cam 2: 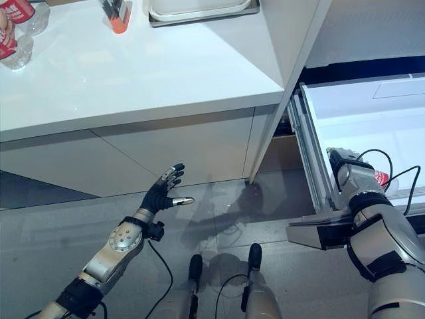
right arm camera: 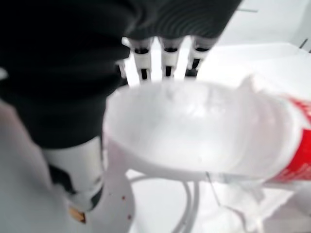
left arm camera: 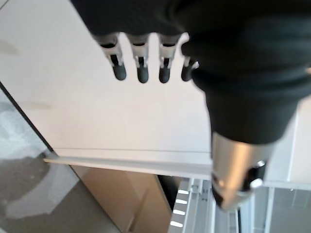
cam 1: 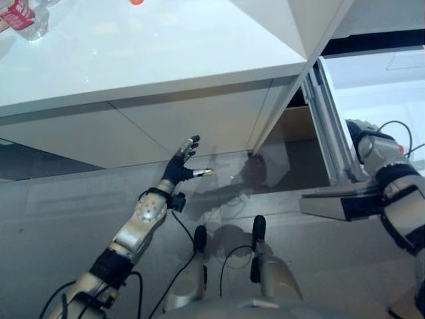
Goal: Take the drinks into the refrigerator
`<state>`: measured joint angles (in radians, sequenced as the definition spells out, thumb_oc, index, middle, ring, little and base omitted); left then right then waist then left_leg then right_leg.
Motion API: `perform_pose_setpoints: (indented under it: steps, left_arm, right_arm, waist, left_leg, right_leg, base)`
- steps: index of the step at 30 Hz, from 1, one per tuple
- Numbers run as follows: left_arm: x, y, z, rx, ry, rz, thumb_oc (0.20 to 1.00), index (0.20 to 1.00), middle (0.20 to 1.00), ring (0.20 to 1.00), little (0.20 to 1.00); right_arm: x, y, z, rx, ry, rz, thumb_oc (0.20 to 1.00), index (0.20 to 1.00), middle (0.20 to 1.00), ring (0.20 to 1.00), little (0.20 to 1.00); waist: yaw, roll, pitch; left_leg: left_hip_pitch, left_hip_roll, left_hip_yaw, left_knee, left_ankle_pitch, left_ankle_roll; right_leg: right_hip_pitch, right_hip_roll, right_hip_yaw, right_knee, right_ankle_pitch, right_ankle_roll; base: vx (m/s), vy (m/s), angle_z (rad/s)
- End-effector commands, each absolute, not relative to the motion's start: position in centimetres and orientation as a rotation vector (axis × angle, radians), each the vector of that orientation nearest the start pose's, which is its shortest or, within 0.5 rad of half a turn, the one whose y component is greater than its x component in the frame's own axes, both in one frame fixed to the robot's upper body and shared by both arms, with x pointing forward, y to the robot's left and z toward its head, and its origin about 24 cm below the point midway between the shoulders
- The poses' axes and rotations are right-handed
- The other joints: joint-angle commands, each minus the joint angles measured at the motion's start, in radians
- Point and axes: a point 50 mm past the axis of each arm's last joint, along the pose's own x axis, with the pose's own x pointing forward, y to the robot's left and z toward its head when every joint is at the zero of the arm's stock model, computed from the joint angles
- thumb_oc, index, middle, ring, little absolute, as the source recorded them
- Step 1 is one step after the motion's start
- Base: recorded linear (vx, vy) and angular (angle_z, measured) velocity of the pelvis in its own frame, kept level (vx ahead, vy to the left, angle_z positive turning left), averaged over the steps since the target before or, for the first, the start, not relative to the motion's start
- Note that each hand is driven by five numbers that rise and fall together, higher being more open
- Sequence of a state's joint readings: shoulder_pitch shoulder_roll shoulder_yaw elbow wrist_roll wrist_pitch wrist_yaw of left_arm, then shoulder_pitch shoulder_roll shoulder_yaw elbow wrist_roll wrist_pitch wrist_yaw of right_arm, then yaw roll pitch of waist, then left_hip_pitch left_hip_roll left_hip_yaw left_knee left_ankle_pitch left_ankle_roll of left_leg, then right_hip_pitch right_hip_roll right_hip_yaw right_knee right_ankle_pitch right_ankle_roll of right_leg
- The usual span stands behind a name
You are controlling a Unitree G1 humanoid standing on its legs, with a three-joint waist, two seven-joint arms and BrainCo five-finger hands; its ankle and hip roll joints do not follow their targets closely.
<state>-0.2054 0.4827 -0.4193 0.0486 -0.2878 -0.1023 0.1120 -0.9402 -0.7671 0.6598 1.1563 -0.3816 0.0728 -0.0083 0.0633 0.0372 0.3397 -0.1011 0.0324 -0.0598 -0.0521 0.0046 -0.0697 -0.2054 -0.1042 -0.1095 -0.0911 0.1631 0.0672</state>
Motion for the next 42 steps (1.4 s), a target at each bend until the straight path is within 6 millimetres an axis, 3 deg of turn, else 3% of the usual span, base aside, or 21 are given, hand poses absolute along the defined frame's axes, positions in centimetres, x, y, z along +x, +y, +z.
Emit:
perform_pose_setpoints:
  steps: [1,10,24,30,36,39,42]
  left_arm:
    - [27.7,12.2,11.9,0.230,-0.361,-0.371,1.000,1.000,1.000,1.000,1.000]
    - [27.9,13.2,10.2,0.234,-0.277,-0.338,1.000,1.000,1.000,1.000,1.000]
    - [27.7,15.1,7.5,0.293,-0.147,-0.332,1.000,1.000,1.000,1.000,1.000]
    - [27.0,15.7,6.6,0.287,-0.107,-0.332,1.000,1.000,1.000,1.000,1.000]
    - [26.9,15.7,6.5,0.276,-0.095,-0.343,1.000,1.000,1.000,1.000,1.000]
    - [27.0,15.6,6.6,0.277,-0.100,-0.347,1.000,1.000,1.000,1.000,1.000]
    - [27.2,15.4,6.5,0.282,-0.093,-0.369,1.000,1.000,1.000,1.000,1.000]
  right_arm:
    - [38.8,-23.4,10.1,-1.229,0.201,0.078,1.000,1.000,1.000,1.000,1.000]
    - [36.2,-26.0,9.3,-0.590,0.079,-0.182,1.000,1.000,1.000,1.000,1.000]
    - [30.7,-29.9,13.6,-0.376,-0.228,-0.338,1.000,1.000,1.000,1.000,1.000]
    - [27.1,-33.2,14.4,-0.327,-0.297,-0.489,1.000,1.000,1.000,1.000,1.000]
    - [23.3,-37.6,12.9,-0.282,-0.246,-0.707,1.000,1.000,1.000,1.000,1.000]
    - [22.0,-38.9,11.9,-0.248,-0.212,-0.774,1.000,1.000,1.000,1.000,1.000]
    - [18.8,-42.0,9.2,-0.202,-0.086,-0.940,1.000,1.000,1.000,1.000,1.000]
  waist:
    - [0.029,0.021,0.104]
    - [0.010,0.010,0.074]
    - [-0.069,-0.008,-0.009]
    - [-0.106,-0.005,-0.052]
    - [-0.145,-0.003,-0.087]
    - [-0.157,-0.003,-0.094]
    - [-0.187,-0.004,-0.110]
  left_leg:
    - [-0.079,-0.069,-0.035,-0.020,0.068,0.053]
    - [-0.066,-0.068,-0.026,-0.020,0.058,0.057]
    - [0.009,-0.070,0.033,-0.007,0.000,0.072]
    - [0.040,-0.062,0.057,-0.004,-0.022,0.074]
    - [0.058,-0.059,0.079,0.000,-0.039,0.075]
    - [0.062,-0.056,0.086,0.001,-0.042,0.076]
    - [0.070,-0.051,0.104,0.010,-0.045,0.075]
  right_leg:
    - [0.021,-0.057,-0.004,0.131,-0.136,0.070]
    - [0.034,-0.057,0.001,0.118,-0.136,0.073]
    - [0.068,-0.049,0.059,0.126,-0.157,0.076]
    - [0.085,-0.040,0.084,0.118,-0.161,0.076]
    - [0.091,-0.031,0.113,0.116,-0.166,0.079]
    - [0.091,-0.028,0.123,0.116,-0.166,0.079]
    - [0.090,-0.021,0.143,0.121,-0.159,0.078]
  base:
    - [0.00,0.000,0.00]
    - [0.00,0.001,0.00]
    - [0.03,0.014,-0.07]
    - [0.04,0.012,-0.10]
    - [0.03,0.005,-0.13]
    - [0.02,0.004,-0.17]
    - [0.02,0.000,-0.20]
